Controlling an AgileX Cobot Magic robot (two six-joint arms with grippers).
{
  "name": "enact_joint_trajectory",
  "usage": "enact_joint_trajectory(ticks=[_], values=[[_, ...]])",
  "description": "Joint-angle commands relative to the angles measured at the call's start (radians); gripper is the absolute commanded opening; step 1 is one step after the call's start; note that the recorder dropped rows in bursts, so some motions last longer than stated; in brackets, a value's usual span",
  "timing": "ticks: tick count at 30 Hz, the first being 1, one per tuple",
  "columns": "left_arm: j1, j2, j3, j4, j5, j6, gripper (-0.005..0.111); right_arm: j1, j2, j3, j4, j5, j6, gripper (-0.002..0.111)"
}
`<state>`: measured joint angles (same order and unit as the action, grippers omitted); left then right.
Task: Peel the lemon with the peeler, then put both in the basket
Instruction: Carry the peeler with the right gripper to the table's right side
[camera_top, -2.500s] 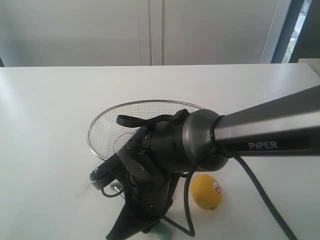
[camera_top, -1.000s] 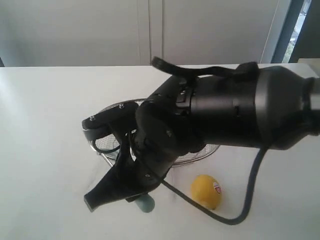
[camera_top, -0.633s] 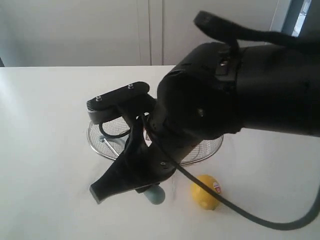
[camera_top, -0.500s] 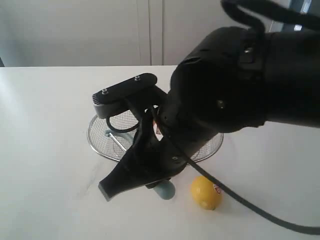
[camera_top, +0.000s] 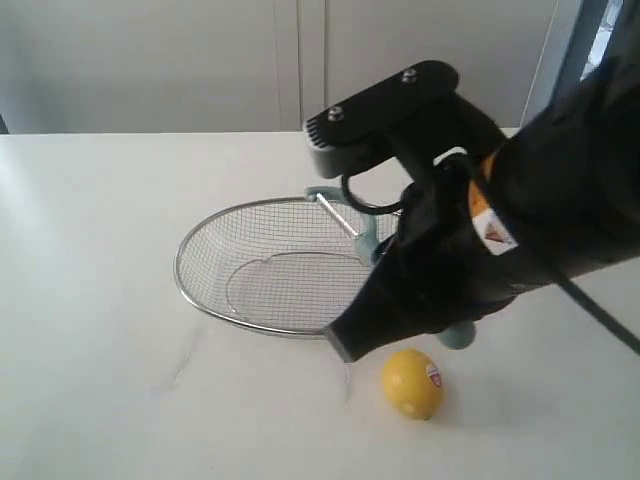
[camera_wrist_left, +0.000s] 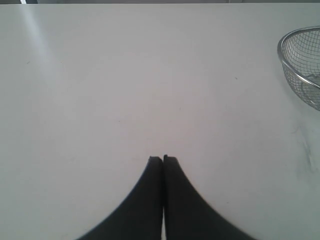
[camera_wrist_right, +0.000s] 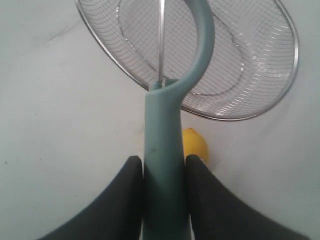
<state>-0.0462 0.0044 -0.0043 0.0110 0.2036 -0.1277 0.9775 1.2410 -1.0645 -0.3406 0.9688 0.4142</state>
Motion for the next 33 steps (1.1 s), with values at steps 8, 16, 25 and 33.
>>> enact_joint_trajectory(ticks=[8,16,25,33], values=[[0.003,-0.004,0.004,-0.002,-0.001,-0.004,0.0,-0.001,-0.206,0.127,-0.188,0.179,0.091,0.0],[0.003,-0.004,0.004,-0.002,-0.001,-0.004,0.0,-0.001,-0.254,0.217,-0.427,0.252,0.103,0.0],[0.003,-0.004,0.004,-0.002,-0.001,-0.004,0.0,-0.176,-0.451,0.217,-0.392,0.054,-0.053,0.0],[0.003,-0.004,0.004,-0.002,-0.001,-0.004,0.0,-0.263,-0.538,0.217,-0.028,-0.036,-0.358,0.0]])
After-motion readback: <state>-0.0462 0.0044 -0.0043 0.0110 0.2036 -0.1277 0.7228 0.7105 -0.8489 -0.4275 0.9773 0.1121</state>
